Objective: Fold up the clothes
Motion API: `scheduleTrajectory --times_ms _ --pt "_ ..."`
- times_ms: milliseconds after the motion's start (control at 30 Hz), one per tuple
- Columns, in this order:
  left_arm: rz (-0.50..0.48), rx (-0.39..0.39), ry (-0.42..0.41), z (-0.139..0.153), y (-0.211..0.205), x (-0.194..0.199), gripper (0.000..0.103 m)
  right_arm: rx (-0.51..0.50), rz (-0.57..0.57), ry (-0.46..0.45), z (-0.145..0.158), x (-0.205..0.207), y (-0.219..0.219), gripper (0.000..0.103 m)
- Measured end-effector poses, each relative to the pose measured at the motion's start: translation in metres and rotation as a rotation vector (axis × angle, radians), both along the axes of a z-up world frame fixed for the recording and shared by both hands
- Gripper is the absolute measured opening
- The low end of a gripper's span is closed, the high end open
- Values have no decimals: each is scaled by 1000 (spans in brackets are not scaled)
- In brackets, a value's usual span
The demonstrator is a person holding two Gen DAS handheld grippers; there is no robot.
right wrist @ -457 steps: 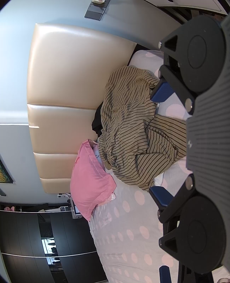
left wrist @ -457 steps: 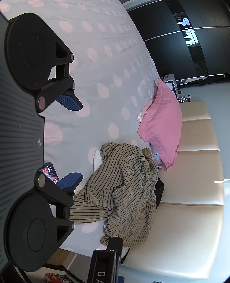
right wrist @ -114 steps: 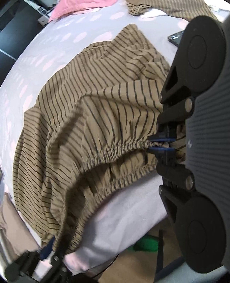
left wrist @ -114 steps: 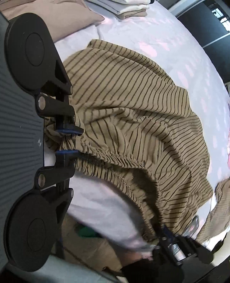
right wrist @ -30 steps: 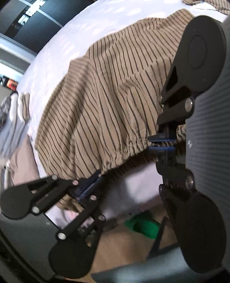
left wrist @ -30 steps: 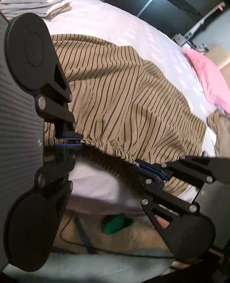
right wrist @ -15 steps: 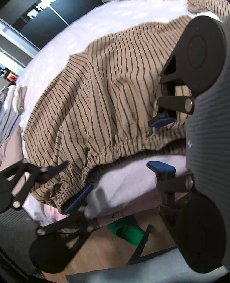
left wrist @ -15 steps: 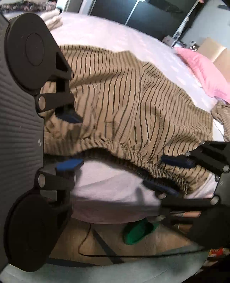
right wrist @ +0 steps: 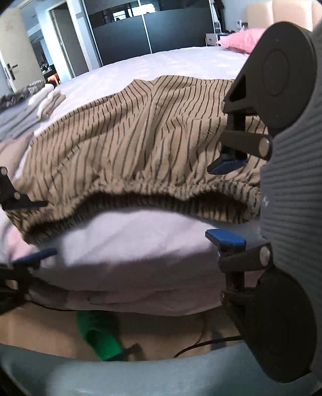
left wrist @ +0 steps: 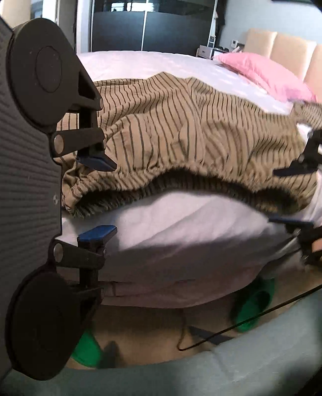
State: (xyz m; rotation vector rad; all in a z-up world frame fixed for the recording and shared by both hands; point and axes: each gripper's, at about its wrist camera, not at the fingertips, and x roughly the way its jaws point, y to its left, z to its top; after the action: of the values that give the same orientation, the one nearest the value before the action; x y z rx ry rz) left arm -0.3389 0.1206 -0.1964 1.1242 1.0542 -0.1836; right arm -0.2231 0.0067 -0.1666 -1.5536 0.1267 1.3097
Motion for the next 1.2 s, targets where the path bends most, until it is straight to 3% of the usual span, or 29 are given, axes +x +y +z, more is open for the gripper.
scheduleTrajectory --times_ms 333,633,900,1067,1200 --pt "33 72 -8 -7 7 -2 49 -32 70 -175 -19 -5 -6 59" --pt "-60 227 -18 -22 -6 -14 48 -58 151 -261 -30 -14 -11 60" --pt "81 139 -17 -9 7 0 25 -63 130 -298 -31 -9 -12 56" --pt "189 46 -29 6 16 6 14 -58 81 -302 -28 -3 -6 29" --pt "302 -62 -85 26 27 15 11 15 0 -276 -15 8 0 19"
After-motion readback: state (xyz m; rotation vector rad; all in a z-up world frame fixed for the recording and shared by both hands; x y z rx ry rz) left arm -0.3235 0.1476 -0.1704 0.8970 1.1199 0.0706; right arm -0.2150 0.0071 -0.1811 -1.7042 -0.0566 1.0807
